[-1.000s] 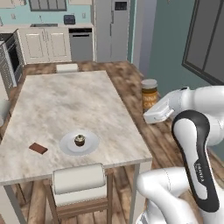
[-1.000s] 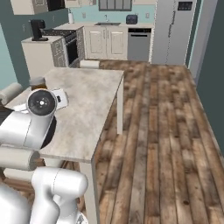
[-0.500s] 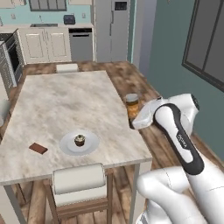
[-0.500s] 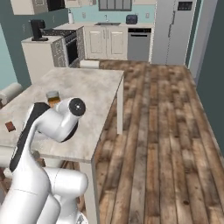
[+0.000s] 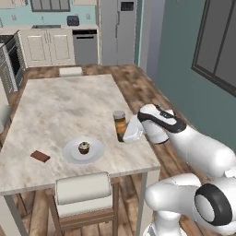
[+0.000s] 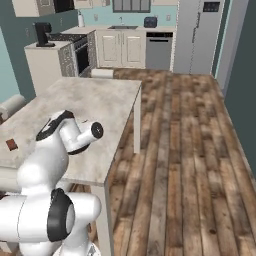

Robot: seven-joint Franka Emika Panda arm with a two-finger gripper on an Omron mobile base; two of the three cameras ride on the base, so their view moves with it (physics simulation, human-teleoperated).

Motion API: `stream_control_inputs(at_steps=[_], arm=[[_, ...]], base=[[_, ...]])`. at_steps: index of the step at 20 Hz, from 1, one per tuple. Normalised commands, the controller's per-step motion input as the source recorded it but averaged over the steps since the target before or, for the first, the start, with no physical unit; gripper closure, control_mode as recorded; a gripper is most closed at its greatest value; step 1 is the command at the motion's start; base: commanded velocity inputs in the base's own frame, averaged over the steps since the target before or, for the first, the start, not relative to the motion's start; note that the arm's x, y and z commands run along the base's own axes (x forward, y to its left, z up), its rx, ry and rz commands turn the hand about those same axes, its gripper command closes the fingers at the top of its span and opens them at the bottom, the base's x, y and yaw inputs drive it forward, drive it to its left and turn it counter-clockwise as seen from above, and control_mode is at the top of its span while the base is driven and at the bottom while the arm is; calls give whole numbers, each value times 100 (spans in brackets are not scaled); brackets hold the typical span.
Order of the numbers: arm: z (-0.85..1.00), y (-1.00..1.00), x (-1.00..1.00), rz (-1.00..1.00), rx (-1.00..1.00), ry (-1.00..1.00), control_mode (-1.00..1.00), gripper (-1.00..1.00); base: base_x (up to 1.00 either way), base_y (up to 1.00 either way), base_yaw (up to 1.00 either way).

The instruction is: Take the cinnamon bottle from the cabinet and place it on the dining table, next to the plate with the cupcake. Then take the chocolate from the dining counter and place it on the cupcake plate.

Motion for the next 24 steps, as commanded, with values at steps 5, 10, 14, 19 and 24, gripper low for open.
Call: stream_control_inputs(at_steps=[5, 10, 14, 19, 24], arm=[[-52, 27, 66, 18, 1, 0, -100, 100], [-43, 8, 52, 20, 5, 0, -100, 100], [-42, 0, 39, 21, 9, 0, -100, 100], [-43, 3, 26, 19, 6, 0, -100, 100], [-19, 15, 17, 13, 1, 0, -100, 100]], base=[[0, 0, 0], [0, 0, 0], [0, 0, 0], [0, 0, 0], [0, 0, 0]])
